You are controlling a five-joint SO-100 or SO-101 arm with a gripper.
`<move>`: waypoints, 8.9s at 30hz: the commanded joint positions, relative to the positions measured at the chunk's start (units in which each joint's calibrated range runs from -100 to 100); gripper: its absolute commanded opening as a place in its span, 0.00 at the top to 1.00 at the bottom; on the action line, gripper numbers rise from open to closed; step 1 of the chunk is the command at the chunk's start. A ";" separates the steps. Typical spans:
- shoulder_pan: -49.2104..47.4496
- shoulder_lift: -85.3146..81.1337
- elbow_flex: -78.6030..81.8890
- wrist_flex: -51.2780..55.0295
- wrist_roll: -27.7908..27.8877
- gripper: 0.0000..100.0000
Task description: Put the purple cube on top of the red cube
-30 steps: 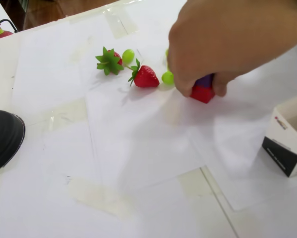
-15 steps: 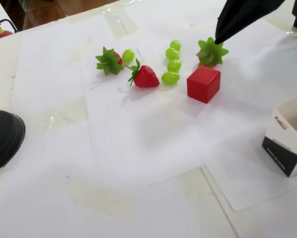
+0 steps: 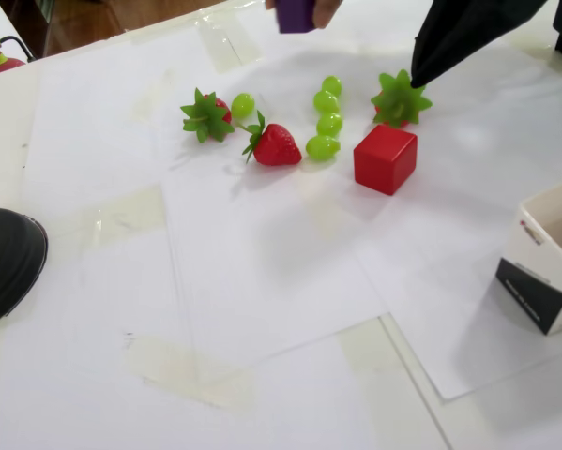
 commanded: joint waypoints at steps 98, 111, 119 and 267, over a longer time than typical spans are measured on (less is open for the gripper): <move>15.01 109.02 -101.27 18.44 6.30 0.77; 11.99 112.64 -101.09 14.36 0.20 0.72; 11.26 115.82 -99.55 9.37 -0.59 0.72; -13.89 92.17 -69.55 7.66 5.23 0.88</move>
